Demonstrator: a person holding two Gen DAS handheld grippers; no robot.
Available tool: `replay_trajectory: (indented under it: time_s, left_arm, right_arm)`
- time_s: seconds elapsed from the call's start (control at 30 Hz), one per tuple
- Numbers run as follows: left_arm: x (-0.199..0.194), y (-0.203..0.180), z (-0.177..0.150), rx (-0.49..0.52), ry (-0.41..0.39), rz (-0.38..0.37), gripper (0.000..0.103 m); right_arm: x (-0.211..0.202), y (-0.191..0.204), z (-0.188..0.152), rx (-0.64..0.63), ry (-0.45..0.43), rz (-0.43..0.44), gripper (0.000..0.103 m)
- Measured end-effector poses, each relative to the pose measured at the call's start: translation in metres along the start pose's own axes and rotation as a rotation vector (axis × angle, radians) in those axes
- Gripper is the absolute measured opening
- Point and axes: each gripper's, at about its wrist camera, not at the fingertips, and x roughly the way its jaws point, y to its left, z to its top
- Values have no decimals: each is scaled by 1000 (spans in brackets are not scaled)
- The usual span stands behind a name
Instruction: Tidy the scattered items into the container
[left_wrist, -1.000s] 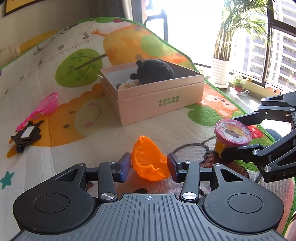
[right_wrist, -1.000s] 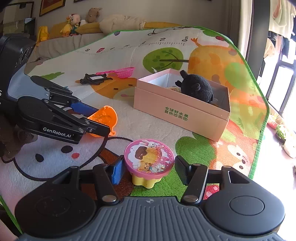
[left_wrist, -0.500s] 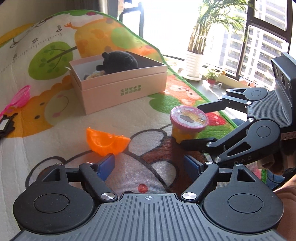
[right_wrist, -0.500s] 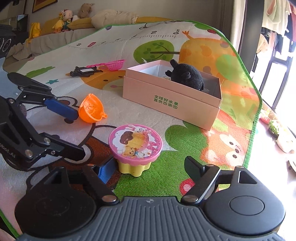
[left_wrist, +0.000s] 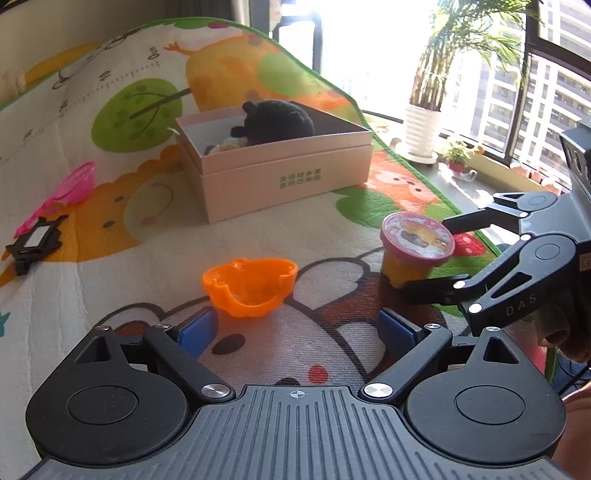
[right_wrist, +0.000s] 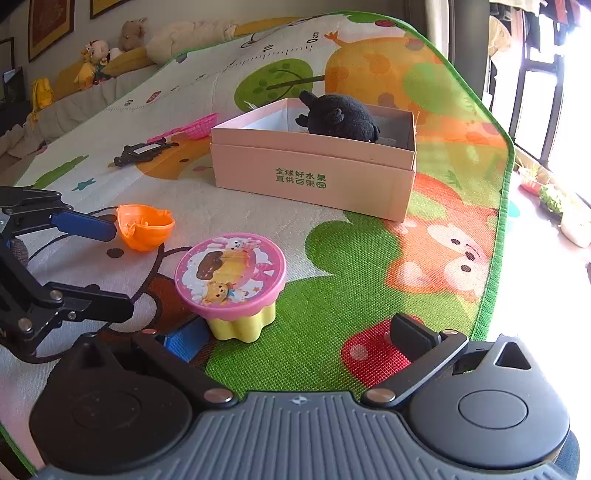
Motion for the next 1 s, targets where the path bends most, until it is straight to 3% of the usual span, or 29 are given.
replay_trajectory:
  time_s: [0.13,0.3,0.5,0.77,0.83,0.9,1.0]
  left_arm:
    - [8,12,8,-65,-11,49,96]
    - [15,8,14,-29,-41,77,95]
    - [23,8,14,-24,-42,86,65]
    - [11,11,14,-34,-52,79,65]
    - [9,11,14,-33,-54,80,65]
    - [6,10,13,-28,-56,73,65]
    - [3,8,14,-18,-60,66,65]
  right_arm:
    - [0,1,-1,-1,-4,-2,103]
    - [0,2,-1,-2,-8,-6,103]
    - [-4,8,1,-34,-17,-26,103]
    - [-25,30,10,-116,-131,35,101]
    - [-23,32,16,-124,-119,49,88]
    - [-17,33,19,-114,-90,58,82]
    - [-10,32,20,-111,-43,67,55]
